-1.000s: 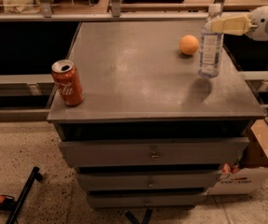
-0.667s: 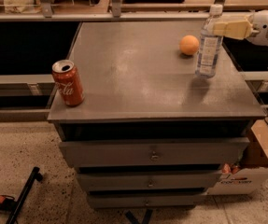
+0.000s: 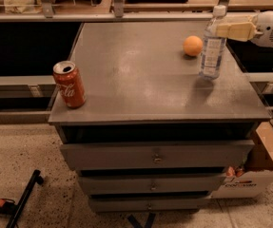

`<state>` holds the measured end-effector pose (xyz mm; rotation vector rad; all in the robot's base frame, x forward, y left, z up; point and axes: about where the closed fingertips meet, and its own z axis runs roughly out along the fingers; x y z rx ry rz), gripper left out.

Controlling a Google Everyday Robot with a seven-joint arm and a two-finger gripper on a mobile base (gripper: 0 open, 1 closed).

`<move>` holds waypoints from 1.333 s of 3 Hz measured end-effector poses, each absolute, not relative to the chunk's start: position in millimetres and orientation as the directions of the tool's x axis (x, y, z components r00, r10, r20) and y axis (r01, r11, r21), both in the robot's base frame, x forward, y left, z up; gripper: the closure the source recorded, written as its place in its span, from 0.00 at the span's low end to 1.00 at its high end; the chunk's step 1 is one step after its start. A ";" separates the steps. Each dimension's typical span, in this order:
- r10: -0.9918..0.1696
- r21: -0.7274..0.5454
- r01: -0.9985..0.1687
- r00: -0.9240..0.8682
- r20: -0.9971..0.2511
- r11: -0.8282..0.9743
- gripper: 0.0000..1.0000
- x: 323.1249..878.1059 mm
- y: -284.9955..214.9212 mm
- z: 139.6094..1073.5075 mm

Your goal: Place blue plastic bottle upright

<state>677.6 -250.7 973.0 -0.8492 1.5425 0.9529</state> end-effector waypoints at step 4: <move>0.027 0.059 -0.933 -0.053 -0.998 0.354 0.41 664.5 -255.0 962.4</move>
Offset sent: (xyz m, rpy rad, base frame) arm -0.0125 -0.0103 -0.0014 0.1208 -0.1174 0.0445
